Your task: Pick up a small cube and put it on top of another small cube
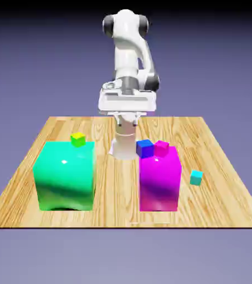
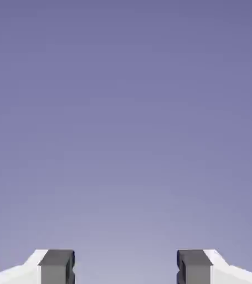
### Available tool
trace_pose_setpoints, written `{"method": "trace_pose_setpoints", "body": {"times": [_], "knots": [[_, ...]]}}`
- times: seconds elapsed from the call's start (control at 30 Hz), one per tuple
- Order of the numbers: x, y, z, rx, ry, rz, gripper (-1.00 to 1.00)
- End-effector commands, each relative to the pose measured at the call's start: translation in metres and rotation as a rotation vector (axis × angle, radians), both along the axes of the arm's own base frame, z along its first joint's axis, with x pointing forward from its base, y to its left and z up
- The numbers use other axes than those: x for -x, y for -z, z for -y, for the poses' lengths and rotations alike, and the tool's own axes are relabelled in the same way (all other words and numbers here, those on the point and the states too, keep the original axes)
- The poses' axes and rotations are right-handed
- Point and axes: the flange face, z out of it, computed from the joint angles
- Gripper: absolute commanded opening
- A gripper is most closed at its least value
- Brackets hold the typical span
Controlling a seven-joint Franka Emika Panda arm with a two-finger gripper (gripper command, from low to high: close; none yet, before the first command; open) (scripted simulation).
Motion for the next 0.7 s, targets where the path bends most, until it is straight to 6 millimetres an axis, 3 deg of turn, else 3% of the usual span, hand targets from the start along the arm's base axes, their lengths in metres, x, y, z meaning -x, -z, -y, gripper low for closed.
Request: {"method": "trace_pose_setpoints", "body": {"times": [0.0, 0.33, 0.67], "knots": [[-0.005, 0.005, -0.008, 0.022, -0.053, -0.013, 0.00], [-0.012, 0.070, -0.113, 0.385, -0.690, -0.132, 0.00], [0.019, 0.143, -0.216, 0.719, -1.375, -0.181, 0.00]]}}
